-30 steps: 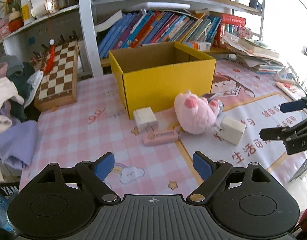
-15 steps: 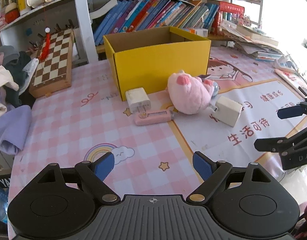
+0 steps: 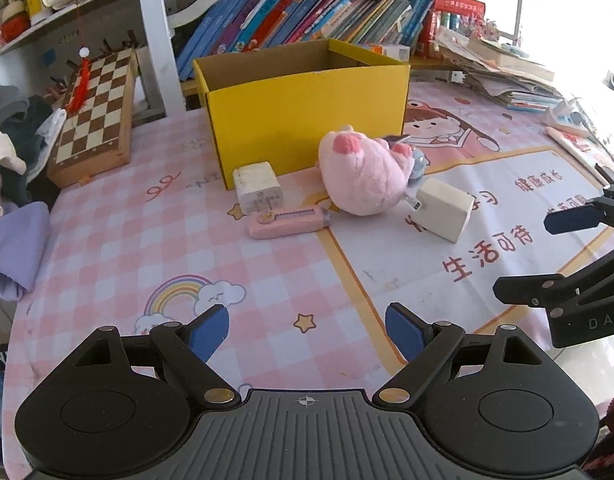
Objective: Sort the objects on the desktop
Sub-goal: 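Pull both tools back from the yellow box toward the objects on the desk, then lower the right tool onto the white eraser block and close it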
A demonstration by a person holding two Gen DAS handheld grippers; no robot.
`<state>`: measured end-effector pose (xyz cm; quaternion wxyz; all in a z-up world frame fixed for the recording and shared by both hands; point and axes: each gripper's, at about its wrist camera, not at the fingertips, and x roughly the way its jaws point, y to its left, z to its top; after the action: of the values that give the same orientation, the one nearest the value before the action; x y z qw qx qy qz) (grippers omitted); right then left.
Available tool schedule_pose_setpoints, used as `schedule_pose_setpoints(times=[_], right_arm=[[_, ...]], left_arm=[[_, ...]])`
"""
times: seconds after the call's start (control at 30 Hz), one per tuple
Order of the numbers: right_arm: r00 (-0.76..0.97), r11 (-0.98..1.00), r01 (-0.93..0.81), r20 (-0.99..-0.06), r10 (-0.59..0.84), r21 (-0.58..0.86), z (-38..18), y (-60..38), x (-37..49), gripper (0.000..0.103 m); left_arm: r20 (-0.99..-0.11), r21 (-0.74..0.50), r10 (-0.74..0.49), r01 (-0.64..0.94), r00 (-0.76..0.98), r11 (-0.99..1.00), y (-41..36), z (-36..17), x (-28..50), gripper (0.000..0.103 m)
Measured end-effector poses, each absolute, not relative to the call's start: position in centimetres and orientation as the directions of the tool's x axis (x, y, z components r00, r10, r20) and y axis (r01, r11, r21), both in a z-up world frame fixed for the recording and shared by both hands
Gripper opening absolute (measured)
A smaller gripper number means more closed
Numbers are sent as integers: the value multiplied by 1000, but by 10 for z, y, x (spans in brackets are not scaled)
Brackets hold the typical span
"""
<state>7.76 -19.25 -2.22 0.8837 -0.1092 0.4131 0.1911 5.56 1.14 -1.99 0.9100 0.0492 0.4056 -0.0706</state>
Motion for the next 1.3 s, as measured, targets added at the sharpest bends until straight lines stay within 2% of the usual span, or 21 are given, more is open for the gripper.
schedule_pose_setpoints(times=[0.2, 0.53, 0.9, 1.3], right_arm=[[584, 904, -425, -774, 245, -35, -24, -195, 86, 89], [573, 903, -425, -788, 224, -52, -27, -197, 110, 69], [539, 860, -507, -798, 268, -54, -29, -184, 141, 65], [478, 814, -580, -823, 306, -34, -39, -174, 167, 53]], left_arm=[[-748, 40, -82, 167, 659, 985, 9, -22, 61, 88], [-750, 50, -64, 153, 658, 987, 5, -22, 75, 88], [-748, 64, -24, 109, 664, 992, 4, -21, 89, 88], [-762, 68, 16, 56, 648, 996, 4, -26, 99, 88]])
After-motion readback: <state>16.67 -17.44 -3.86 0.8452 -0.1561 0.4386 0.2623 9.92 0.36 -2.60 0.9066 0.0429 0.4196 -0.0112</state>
